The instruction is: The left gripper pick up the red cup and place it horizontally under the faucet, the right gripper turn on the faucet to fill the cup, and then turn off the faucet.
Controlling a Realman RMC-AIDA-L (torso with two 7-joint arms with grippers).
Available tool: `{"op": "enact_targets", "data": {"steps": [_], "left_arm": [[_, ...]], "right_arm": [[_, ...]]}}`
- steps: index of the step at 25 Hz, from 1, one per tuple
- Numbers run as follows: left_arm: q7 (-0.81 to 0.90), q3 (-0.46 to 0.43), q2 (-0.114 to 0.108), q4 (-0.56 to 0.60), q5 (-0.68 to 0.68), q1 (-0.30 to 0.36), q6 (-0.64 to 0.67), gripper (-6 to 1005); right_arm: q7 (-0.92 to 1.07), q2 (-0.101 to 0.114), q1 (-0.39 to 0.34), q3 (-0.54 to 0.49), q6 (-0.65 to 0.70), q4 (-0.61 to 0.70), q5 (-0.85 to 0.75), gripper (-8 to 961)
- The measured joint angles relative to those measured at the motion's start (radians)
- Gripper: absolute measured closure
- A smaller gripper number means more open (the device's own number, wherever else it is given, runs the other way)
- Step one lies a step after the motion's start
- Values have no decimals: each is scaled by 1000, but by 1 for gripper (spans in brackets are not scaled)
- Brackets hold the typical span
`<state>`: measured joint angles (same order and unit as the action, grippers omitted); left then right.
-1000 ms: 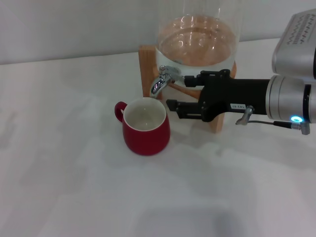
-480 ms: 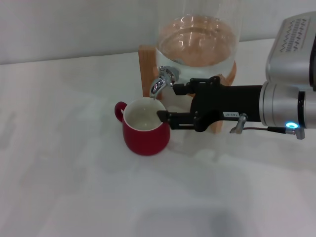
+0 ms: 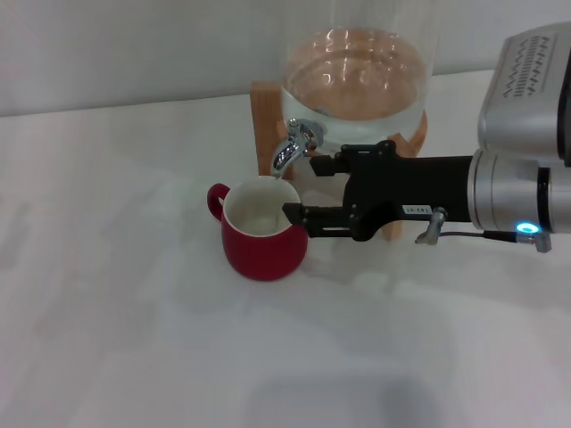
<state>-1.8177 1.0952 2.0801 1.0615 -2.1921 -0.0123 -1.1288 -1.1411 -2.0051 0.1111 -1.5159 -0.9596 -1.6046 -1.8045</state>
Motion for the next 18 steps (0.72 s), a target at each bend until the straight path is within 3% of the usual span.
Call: {"op": "enact_targets", "data": {"steps": [5,13,18], "left_arm": [[0,-5,-1,2,24,0,-16,432],[-11,-87,-2,6,80,0,-232,426],[-10,-97,-1,8,88,0,-263,422]], "right_arm": [[0,1,-16,-57,-30,0,1,233],[-6,0,-62,-131,-48,-1,9,233],[-39,0,-81,-137,-52,7,42,233]]}}
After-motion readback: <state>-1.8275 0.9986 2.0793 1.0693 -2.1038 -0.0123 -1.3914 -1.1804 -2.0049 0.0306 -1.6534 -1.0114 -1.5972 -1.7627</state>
